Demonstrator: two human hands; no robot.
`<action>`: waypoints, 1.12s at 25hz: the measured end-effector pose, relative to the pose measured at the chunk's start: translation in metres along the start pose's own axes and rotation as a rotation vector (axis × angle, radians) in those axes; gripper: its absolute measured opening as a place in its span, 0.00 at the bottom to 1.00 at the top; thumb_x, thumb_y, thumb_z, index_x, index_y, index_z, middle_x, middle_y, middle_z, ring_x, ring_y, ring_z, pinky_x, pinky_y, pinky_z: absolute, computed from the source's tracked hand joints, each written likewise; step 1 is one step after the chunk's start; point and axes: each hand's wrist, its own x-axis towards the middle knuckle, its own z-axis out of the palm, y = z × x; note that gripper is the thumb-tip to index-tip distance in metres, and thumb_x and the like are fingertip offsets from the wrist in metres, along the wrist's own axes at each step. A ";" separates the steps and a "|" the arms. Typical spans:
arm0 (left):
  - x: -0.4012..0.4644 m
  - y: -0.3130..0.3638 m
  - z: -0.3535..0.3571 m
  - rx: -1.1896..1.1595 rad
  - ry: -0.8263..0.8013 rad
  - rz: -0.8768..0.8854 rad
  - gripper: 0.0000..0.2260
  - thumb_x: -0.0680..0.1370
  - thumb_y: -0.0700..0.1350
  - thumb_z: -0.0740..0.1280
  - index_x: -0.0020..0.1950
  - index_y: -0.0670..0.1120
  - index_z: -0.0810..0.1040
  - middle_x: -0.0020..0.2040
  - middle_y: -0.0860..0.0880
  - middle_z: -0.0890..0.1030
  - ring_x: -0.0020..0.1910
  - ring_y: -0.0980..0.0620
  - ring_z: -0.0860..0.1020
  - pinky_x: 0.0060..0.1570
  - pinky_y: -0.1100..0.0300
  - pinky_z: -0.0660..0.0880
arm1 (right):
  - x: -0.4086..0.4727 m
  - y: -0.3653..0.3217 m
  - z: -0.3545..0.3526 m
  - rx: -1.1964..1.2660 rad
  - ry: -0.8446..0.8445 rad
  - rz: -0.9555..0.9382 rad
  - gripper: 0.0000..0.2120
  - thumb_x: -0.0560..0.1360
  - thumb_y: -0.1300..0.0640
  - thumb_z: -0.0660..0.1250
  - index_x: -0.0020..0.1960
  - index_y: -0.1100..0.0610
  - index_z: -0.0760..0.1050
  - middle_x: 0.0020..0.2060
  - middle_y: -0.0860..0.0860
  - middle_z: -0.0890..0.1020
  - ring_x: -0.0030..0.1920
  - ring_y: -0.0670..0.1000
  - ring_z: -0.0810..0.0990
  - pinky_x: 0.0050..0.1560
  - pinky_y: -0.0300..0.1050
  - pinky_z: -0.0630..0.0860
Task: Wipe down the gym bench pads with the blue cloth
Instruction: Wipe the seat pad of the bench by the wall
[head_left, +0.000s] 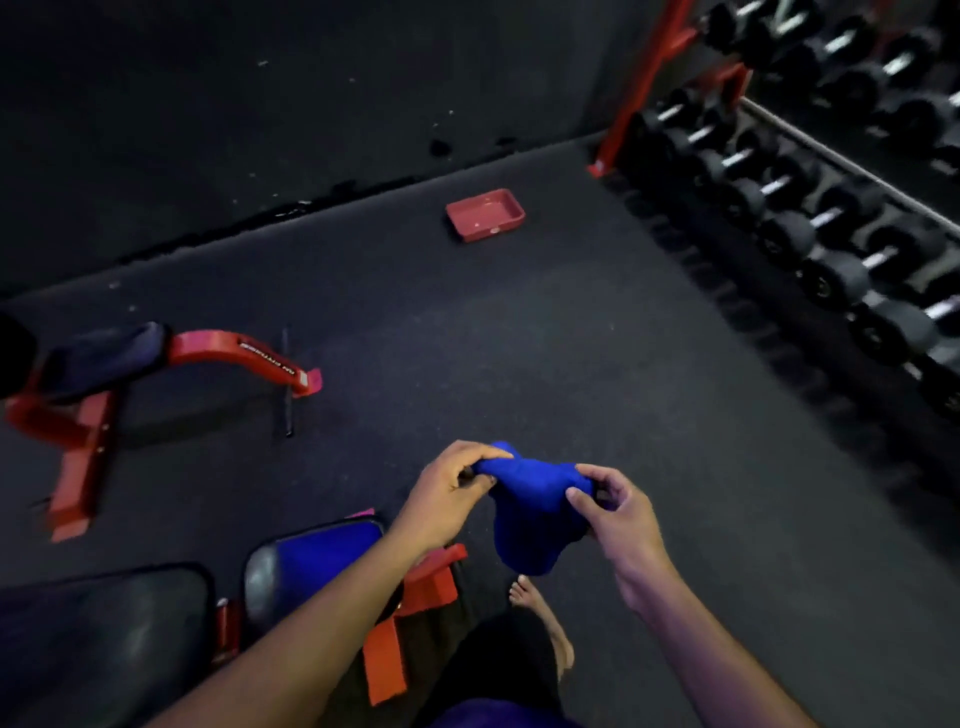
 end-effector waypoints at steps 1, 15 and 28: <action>0.012 0.000 -0.002 -0.005 0.032 -0.003 0.27 0.75 0.31 0.69 0.53 0.68 0.81 0.57 0.55 0.80 0.59 0.60 0.78 0.61 0.64 0.72 | 0.018 -0.010 0.003 -0.022 -0.054 0.007 0.12 0.75 0.64 0.71 0.55 0.51 0.81 0.48 0.49 0.86 0.50 0.50 0.83 0.53 0.50 0.79; 0.152 0.026 -0.064 -0.060 0.406 -0.170 0.23 0.75 0.33 0.66 0.57 0.61 0.81 0.62 0.53 0.77 0.62 0.58 0.76 0.63 0.68 0.68 | 0.244 -0.123 0.078 -0.264 -0.641 0.119 0.16 0.74 0.67 0.71 0.56 0.50 0.79 0.55 0.55 0.83 0.54 0.51 0.81 0.49 0.45 0.76; 0.300 0.029 -0.098 -0.291 0.791 -0.401 0.24 0.76 0.27 0.62 0.59 0.55 0.81 0.58 0.57 0.83 0.62 0.56 0.79 0.62 0.64 0.72 | 0.455 -0.213 0.176 -0.458 -1.054 0.250 0.13 0.77 0.65 0.68 0.59 0.54 0.75 0.52 0.55 0.84 0.47 0.51 0.81 0.44 0.42 0.76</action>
